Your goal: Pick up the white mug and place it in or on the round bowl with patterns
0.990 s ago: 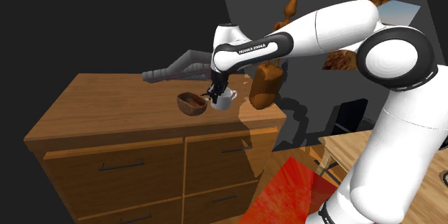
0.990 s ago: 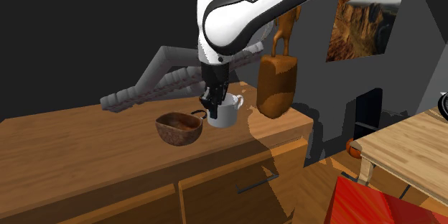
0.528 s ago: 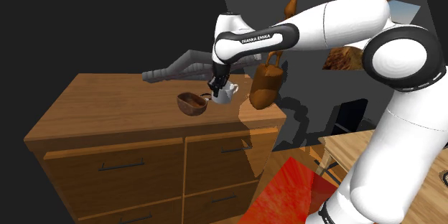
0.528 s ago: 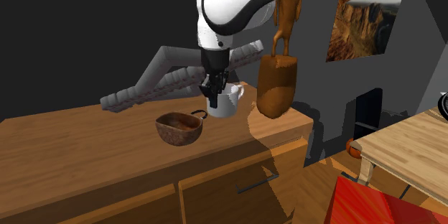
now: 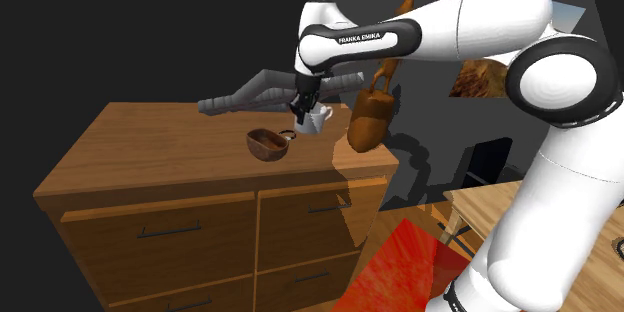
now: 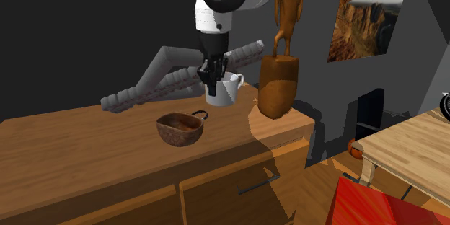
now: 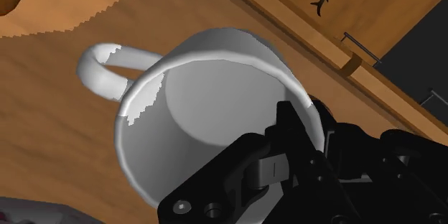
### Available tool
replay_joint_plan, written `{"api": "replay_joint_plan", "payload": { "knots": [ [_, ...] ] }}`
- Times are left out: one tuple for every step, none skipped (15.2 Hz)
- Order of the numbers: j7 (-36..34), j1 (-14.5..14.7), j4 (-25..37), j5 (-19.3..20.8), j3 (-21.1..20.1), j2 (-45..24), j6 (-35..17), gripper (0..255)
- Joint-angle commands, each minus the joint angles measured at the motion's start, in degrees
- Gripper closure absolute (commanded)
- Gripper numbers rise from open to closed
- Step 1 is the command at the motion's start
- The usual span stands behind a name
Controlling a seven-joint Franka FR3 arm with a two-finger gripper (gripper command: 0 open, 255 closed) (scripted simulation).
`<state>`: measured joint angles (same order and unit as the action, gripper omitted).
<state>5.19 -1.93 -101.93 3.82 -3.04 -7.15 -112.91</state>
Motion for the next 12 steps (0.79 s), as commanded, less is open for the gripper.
{"api": "replay_joint_plan", "payload": {
  "knots": [
    [-1.11, 0.70, 4.84, 0.29, -0.47, -3.07, 1.88, 255],
    [-1.75, 1.12, 8.00, 0.50, -0.72, -5.23, 2.93, 255],
    [-2.35, 1.57, 11.32, 0.73, -0.94, -7.46, 4.06, 255],
    [-2.93, 2.05, 14.82, 0.95, -1.12, -9.78, 5.28, 255],
    [-3.47, 2.56, 18.53, 1.19, -1.28, -12.20, 6.62, 255],
    [-3.98, 3.09, 22.51, 1.43, -1.41, -14.75, 8.10, 255],
    [-4.45, 3.65, 26.81, 1.67, -1.52, -17.46, 9.73, 255],
    [-4.87, 4.25, 31.53, 1.91, -1.59, -20.39, 11.56, 255],
    [-5.33, 5.05, 38.31, 2.24, -1.65, -24.51, 14.26, 255],
    [-5.38, 5.04, 37.28, 2.21, -1.61, -24.34, 13.39, 255],
    [-5.43, 5.00, 36.28, 2.21, -1.60, -24.20, 12.53, 255],
    [-5.49, 4.97, 35.27, 2.22, -1.60, -24.06, 11.68, 255]
  ]
}}
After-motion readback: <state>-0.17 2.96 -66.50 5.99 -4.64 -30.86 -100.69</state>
